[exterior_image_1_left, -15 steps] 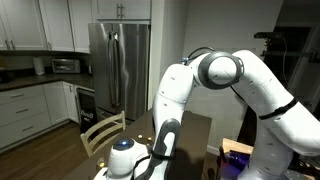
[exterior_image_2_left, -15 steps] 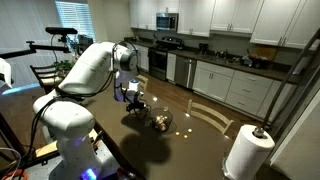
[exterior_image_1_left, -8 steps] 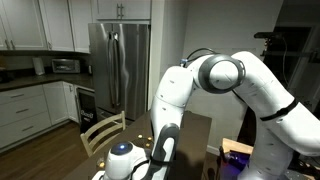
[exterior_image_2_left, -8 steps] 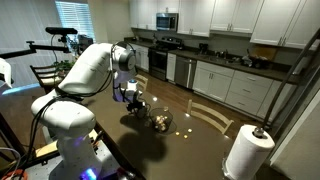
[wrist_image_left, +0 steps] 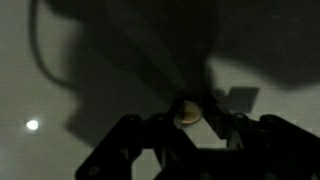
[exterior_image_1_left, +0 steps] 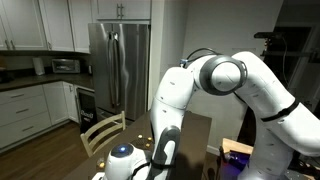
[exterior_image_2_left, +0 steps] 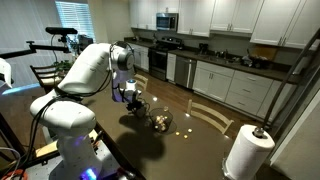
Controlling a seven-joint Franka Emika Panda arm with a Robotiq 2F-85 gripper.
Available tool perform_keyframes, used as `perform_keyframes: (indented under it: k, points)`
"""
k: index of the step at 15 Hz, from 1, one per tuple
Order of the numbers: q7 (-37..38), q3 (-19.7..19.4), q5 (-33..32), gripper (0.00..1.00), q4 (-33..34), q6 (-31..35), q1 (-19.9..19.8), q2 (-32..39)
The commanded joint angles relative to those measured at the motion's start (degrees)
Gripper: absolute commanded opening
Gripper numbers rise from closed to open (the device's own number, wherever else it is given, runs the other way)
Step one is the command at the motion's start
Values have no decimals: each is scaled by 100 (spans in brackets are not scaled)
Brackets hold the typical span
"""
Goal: Put the plastic wrapper in the basket then put 3 the yellow objects in the basket, then put a plastic wrapper in the basket
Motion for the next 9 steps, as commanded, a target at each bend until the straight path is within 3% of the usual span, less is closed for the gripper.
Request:
perform_keyframes:
  k: [1,9]
  points:
    - [207,-173,-186,2,24,256,154,118]
    - [807,-707,-86,4,-218,-219,592,-415]
